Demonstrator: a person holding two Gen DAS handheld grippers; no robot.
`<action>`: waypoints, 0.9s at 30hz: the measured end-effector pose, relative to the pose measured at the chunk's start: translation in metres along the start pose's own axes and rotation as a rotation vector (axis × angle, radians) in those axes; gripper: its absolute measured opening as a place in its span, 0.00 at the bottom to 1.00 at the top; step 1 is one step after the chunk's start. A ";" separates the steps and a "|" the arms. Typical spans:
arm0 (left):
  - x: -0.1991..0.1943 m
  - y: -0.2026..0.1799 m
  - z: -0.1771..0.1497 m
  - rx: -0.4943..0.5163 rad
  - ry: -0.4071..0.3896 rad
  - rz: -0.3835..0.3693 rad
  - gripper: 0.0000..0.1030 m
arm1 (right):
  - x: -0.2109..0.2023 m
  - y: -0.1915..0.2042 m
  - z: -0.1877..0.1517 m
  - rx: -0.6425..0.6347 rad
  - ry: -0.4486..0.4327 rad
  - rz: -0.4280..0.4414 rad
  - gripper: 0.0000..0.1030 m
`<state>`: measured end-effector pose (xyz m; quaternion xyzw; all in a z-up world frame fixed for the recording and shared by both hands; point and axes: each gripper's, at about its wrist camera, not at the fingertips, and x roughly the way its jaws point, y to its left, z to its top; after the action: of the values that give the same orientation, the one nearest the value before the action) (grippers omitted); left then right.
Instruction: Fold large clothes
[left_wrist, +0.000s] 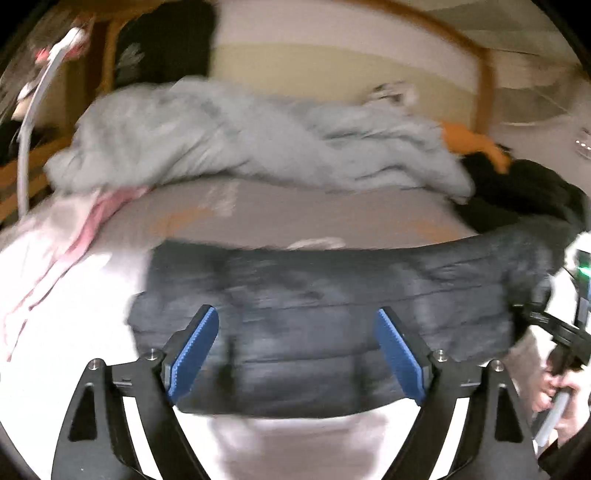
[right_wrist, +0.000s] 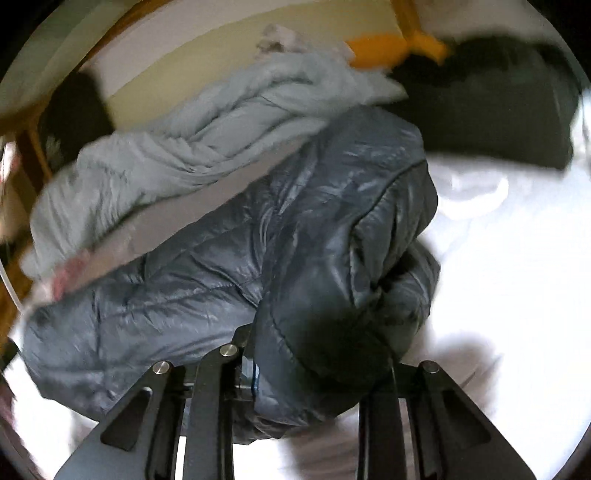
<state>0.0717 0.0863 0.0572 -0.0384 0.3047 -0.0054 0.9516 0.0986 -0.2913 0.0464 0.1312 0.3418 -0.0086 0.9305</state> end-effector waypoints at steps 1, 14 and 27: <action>0.004 0.020 0.000 -0.058 0.008 0.007 0.83 | -0.003 0.005 0.002 -0.018 -0.010 -0.010 0.27; 0.082 0.103 -0.033 -0.289 0.305 -0.189 0.67 | -0.018 -0.006 0.022 0.017 -0.028 -0.053 0.27; 0.034 0.008 -0.029 -0.030 0.254 -0.383 0.26 | -0.111 0.044 0.047 -0.161 -0.208 -0.025 0.27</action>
<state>0.0829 0.0910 0.0136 -0.1088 0.4095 -0.1861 0.8865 0.0481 -0.2685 0.1625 0.0502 0.2447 -0.0064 0.9683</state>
